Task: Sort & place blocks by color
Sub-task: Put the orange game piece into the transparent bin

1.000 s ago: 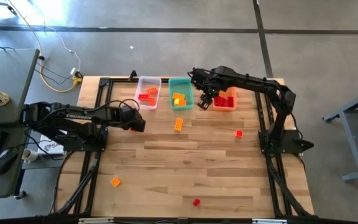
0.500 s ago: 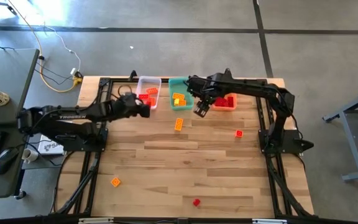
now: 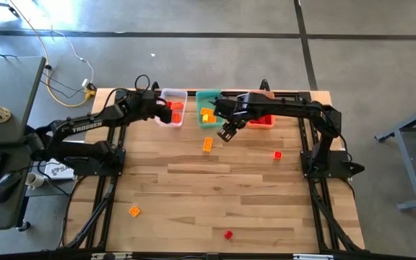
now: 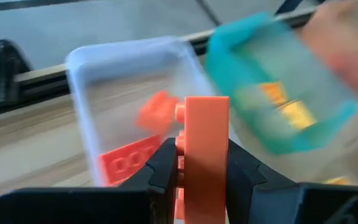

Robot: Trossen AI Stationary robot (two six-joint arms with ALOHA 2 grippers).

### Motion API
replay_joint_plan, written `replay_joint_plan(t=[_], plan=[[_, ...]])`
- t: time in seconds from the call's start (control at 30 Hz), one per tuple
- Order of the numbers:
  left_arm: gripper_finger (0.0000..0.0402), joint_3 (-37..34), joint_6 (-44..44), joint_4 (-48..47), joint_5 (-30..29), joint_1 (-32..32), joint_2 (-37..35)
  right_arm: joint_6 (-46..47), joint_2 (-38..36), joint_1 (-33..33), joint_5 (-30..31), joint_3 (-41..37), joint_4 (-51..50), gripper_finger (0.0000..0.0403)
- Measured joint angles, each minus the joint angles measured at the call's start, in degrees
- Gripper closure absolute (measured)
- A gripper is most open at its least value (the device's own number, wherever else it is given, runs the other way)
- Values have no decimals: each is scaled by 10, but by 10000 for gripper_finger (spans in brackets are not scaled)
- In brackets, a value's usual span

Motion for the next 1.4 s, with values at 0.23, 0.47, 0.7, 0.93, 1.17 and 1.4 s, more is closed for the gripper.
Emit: replay_joint_plan(t=[0.23, 0.47, 0.7, 0.93, 1.17, 1.4], plan=[[338, 0, 53, -12, 27, 44, 31, 80, 0, 28, -9, 0, 39, 206], [338, 0, 99, -7, 30, 61, 60, 174, 0, 72, -8, 0, 41, 206], [297, 0, 113, -4, 52, 65, 84, 277, 0, 125, -1, 0, 48, 206], [277, 1, 129, -4, 68, 64, 89, 359, 0, 176, 5, 0, 45, 206], [237, 1, 129, -4, 82, 64, 89, 437, 0, 218, 21, 0, 45, 206], [199, 1, 129, -10, 125, 64, 82, 488, 0, 246, 29, 0, 18, 206]])
